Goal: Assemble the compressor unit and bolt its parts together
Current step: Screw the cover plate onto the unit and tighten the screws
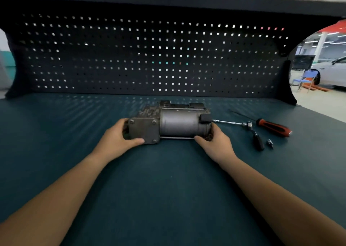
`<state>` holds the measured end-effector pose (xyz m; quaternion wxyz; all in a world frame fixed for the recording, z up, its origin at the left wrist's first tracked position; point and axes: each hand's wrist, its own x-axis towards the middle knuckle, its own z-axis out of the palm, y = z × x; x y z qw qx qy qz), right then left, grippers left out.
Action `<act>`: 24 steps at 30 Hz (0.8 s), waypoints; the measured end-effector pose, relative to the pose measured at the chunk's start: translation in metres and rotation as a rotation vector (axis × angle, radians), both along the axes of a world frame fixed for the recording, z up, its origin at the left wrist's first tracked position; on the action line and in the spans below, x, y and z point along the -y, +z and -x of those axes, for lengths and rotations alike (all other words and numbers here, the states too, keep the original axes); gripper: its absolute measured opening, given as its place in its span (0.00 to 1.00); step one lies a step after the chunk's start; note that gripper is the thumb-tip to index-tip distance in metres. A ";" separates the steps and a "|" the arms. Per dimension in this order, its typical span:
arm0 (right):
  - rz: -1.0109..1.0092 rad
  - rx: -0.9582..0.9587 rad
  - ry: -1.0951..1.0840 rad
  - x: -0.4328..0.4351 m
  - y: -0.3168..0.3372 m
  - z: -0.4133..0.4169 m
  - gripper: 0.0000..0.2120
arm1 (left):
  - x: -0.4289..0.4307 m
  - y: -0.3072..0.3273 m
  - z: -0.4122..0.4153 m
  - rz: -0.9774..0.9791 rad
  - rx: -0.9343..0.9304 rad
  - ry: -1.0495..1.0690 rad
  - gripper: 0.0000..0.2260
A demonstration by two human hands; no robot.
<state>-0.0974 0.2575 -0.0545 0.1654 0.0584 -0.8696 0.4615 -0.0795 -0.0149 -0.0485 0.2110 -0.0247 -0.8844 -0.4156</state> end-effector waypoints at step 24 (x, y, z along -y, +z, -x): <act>-0.352 0.155 -0.410 -0.116 0.009 -0.025 0.19 | 0.005 -0.006 0.011 -0.051 0.025 -0.038 0.24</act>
